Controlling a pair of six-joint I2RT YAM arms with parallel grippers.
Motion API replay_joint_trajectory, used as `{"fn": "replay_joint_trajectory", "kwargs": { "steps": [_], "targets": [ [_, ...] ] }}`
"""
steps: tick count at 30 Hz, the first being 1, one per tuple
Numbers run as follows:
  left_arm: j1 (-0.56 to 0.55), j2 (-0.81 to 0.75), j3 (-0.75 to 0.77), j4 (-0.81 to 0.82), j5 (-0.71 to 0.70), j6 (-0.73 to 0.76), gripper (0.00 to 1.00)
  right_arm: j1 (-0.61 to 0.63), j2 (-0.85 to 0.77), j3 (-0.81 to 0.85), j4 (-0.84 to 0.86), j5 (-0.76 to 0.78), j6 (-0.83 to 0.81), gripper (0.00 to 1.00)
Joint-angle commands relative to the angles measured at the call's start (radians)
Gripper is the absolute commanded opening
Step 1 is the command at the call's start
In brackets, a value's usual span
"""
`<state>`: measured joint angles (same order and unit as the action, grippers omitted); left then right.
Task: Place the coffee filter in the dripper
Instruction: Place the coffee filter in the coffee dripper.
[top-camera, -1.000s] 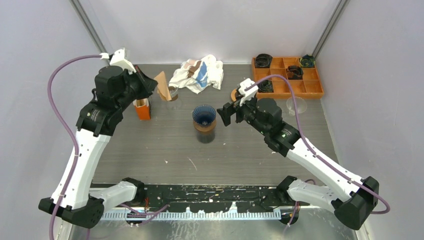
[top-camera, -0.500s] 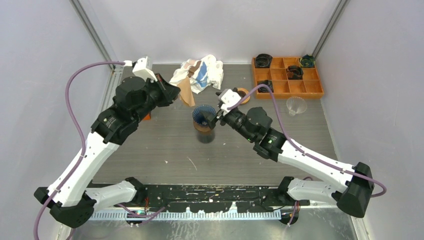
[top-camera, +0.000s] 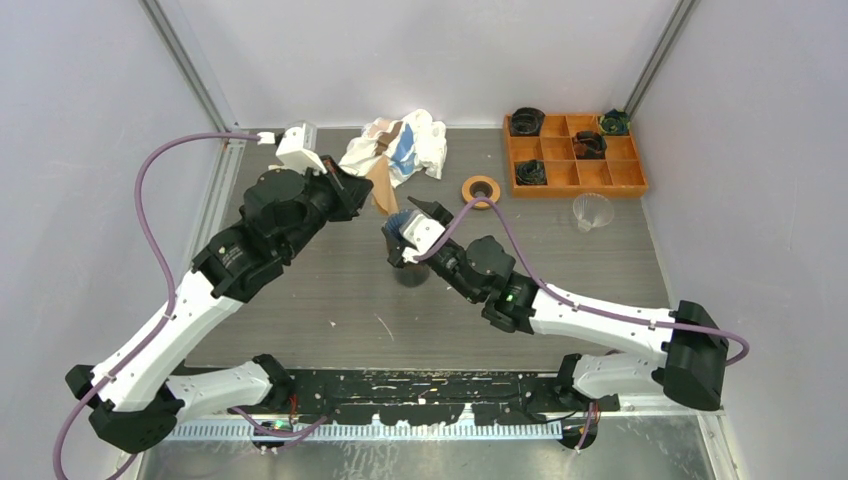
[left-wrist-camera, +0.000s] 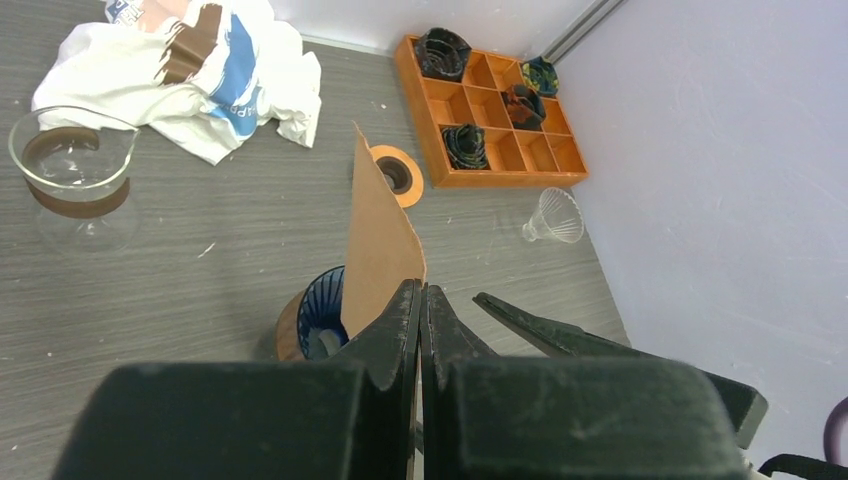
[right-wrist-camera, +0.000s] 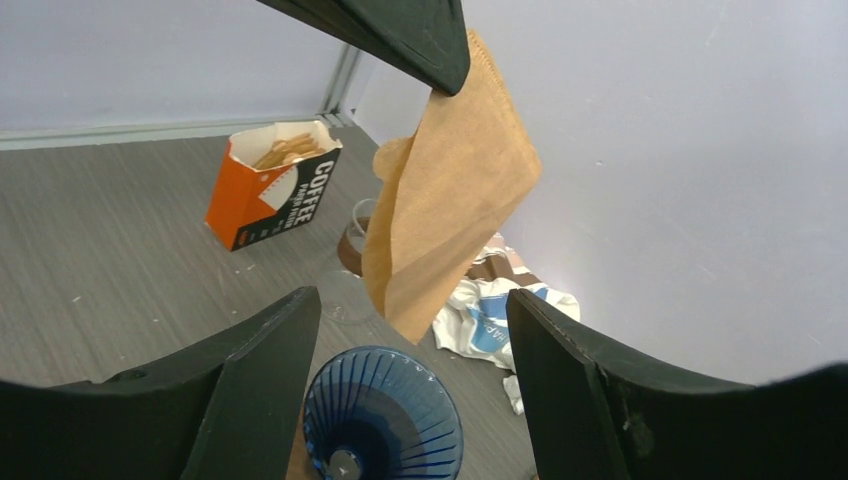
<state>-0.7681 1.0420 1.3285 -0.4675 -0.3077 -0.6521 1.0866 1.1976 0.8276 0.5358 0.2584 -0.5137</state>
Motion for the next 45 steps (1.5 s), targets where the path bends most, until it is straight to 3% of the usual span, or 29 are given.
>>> {"fn": "replay_joint_trajectory", "kwargs": {
  "steps": [1, 16, 32, 45],
  "targets": [
    [-0.021, -0.019, -0.001, 0.088, -0.052, -0.009, 0.0, 0.012, 0.019, 0.001, 0.148, 0.094, -0.063, 0.72],
    [-0.056, -0.022, -0.012, 0.107, -0.067, -0.011, 0.0, 0.013, 0.092, -0.013, 0.278, 0.172, -0.071, 0.56],
    [-0.076, -0.025, -0.023, 0.109, -0.06, -0.029, 0.0, 0.013, 0.162, -0.025, 0.421, 0.229, -0.114, 0.49],
    [-0.077, -0.024, -0.017, 0.091, -0.071, -0.011, 0.0, 0.014, 0.146, -0.004, 0.373, 0.208, -0.114, 0.14]
  ]
}}
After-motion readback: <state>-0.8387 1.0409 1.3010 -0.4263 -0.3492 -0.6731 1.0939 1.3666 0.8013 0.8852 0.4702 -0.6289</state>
